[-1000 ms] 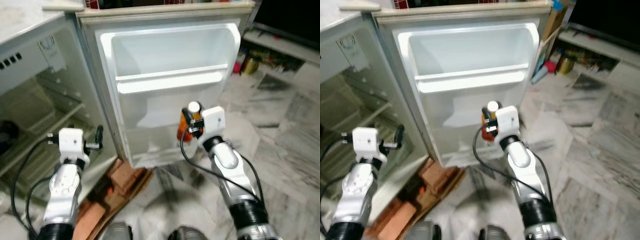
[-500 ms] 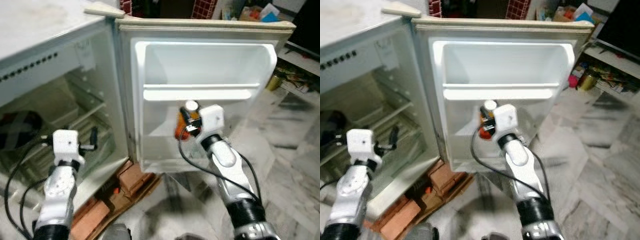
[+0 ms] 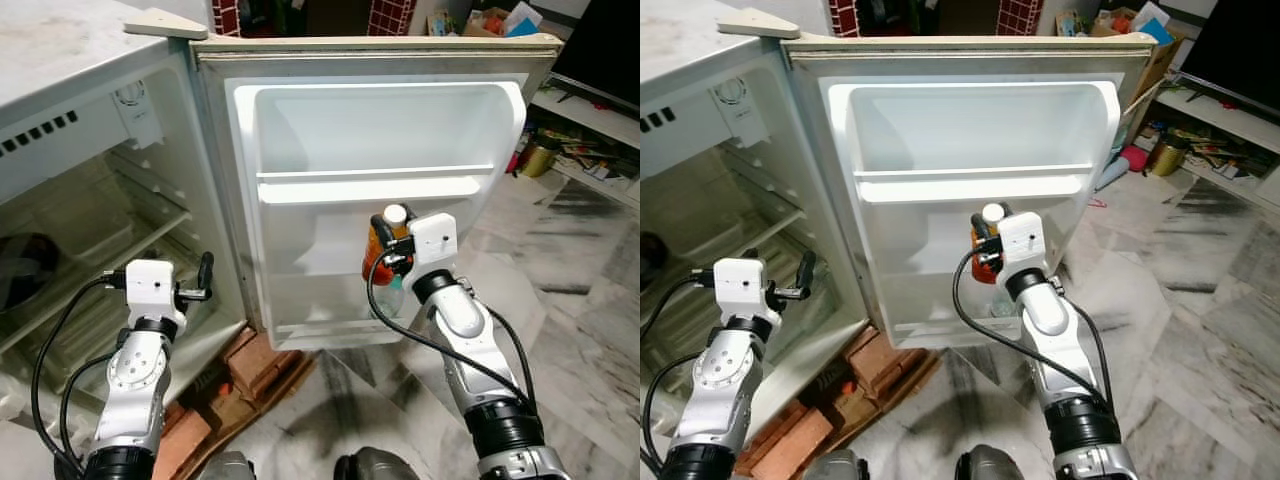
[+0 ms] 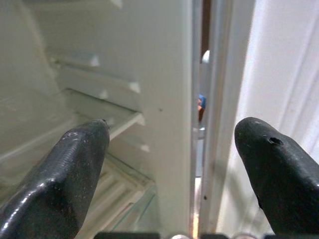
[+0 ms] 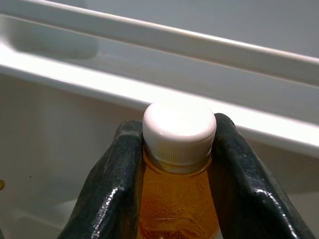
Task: Restocking fridge
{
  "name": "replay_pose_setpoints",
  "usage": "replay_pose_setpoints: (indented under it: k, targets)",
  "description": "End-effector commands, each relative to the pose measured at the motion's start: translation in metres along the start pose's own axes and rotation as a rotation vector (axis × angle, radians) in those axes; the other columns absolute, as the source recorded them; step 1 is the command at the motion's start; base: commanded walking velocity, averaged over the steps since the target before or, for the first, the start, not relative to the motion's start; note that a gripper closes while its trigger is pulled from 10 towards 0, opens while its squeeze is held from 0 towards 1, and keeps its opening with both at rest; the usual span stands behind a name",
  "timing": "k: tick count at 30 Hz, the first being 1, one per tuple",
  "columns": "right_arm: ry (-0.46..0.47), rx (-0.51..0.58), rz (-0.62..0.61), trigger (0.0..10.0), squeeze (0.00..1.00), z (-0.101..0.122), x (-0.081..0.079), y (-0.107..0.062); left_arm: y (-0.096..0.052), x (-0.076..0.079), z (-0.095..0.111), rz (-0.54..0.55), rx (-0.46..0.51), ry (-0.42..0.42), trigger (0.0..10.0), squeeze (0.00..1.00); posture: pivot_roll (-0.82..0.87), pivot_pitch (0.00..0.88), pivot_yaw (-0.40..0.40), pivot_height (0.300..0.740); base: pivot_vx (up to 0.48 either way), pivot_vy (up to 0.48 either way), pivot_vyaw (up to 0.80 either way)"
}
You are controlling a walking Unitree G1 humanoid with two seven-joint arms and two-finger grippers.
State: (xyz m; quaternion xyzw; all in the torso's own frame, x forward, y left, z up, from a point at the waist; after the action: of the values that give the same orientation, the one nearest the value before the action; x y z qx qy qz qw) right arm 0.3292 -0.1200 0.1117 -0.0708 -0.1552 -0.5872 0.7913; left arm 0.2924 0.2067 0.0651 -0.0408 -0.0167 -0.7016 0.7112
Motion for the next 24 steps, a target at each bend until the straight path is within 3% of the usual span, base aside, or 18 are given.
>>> replay_pose_setpoints:
  k: [1,4,24]
  targets:
    - [-0.015,0.006,-0.029,10.0,0.0,0.0027,0.0071,-0.0005,-0.0018,-0.0002,0.0015,-0.003,0.003,0.007,10.0,0.0,0.05,0.043,-0.046,0.74,0.0,0.0,0.0]
    - [-0.013,-0.007,-0.034,10.0,0.0,0.0003,0.0073,-0.0016,-0.0027,-0.0006,0.0015,-0.003,0.002,0.008,10.0,0.0,0.05,0.046,-0.045,0.74,0.0,0.0,0.0]
    - [0.01,-0.013,-0.019,10.0,0.0,-0.0024,0.0019,-0.0039,-0.009,-0.0026,-0.0013,-0.001,-0.017,0.009,10.0,0.0,0.06,0.067,-0.049,0.616,0.0,0.0,0.0]
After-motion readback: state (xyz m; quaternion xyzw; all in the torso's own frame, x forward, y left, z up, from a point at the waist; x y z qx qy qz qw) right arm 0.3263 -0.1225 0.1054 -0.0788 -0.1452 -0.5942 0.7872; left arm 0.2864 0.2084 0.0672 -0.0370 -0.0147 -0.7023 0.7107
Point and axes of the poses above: a point about 5 cm out from each wrist's last joint towards the gripper, its own y axis pointing out of the wrist towards the gripper, its own z axis along the axis of the wrist's last joint, x = y × z, the point moved 3 cm from there along y, pointing out of the wrist towards the gripper, and after that the axes turned 11 degrees about -y, right-handed, at the moved point
